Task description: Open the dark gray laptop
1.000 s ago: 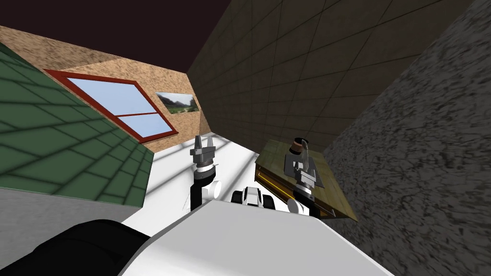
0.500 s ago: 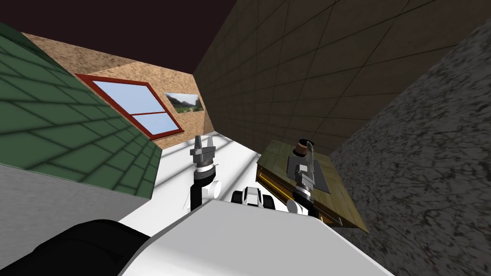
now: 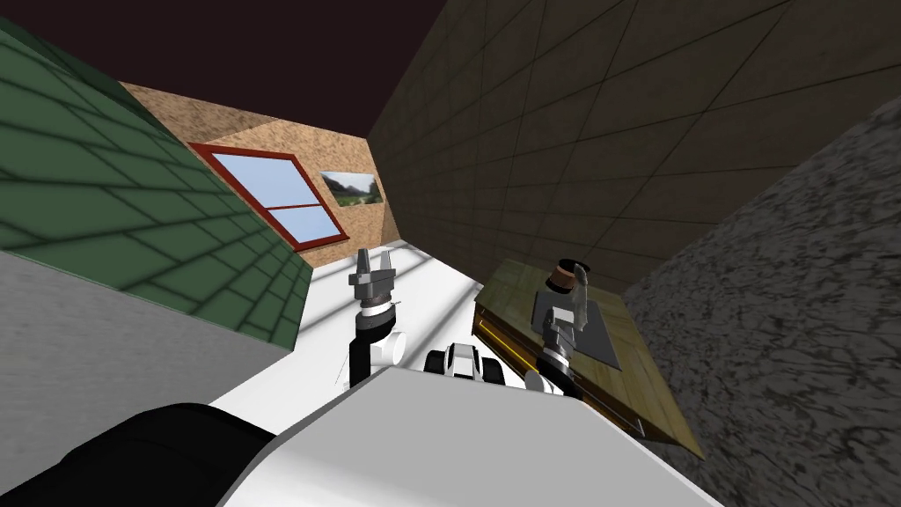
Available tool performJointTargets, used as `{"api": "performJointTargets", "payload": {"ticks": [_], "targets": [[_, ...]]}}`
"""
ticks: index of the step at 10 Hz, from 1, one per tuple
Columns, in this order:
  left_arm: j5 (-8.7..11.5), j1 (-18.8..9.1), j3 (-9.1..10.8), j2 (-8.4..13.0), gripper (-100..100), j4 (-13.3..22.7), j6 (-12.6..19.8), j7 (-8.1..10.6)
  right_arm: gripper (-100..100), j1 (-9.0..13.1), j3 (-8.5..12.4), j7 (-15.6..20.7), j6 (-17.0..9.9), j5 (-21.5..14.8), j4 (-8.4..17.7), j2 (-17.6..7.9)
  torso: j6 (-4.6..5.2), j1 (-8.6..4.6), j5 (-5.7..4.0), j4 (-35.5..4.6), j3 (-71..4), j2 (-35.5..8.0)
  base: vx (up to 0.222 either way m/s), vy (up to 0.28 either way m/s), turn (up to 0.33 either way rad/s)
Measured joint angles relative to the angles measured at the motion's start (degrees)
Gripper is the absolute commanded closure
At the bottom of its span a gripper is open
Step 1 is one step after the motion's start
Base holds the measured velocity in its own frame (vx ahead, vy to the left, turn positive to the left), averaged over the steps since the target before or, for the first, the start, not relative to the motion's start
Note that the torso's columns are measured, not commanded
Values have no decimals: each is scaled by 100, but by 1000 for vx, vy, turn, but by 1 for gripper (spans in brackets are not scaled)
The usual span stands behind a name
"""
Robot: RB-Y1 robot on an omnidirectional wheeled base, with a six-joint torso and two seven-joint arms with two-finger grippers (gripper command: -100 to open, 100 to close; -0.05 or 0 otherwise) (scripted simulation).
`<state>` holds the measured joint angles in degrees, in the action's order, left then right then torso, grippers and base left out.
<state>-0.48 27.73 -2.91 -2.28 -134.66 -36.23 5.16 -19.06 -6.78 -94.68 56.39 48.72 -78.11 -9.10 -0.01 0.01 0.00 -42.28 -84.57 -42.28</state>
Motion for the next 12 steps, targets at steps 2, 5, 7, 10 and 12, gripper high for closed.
{"api": "performJointTargets", "payload": {"ticks": [2, 5, 7, 10, 12], "targets": [[0, 0, 0, 0, 0, 0, 0, 0, -100, 5, -4, -317, 10, 170, 125, 40, 0, 0, 0, 0, 1, -1, 3, -12, 105], [0, 0, 0, 0, 0, 0, 0, 0, -100, 38, -28, -792, 83, 365, 378, 101, 2, -1, 0, 0, 0, 0, 3, -13, 109], [0, 1, 0, 0, 0, 0, 0, 0, -100, 127, -42, -1108, 161, 493, 646, 156, 3, -1, 1, 0, 0, -1, 1, -12, 84], [0, 0, 0, 0, 0, 0, 0, 0, -100, 136, -60, -1515, 206, 690, 854, 234, 1, 0, 0, 0, 0, 0, 1, -10, 68], [0, 0, 0, 0, 0, 0, 0, 0, -100, 137, -69, -1758, 239, 795, 967, 274, 0, 0, 0, 0, 0, 0, 1, -10, 104]]}}
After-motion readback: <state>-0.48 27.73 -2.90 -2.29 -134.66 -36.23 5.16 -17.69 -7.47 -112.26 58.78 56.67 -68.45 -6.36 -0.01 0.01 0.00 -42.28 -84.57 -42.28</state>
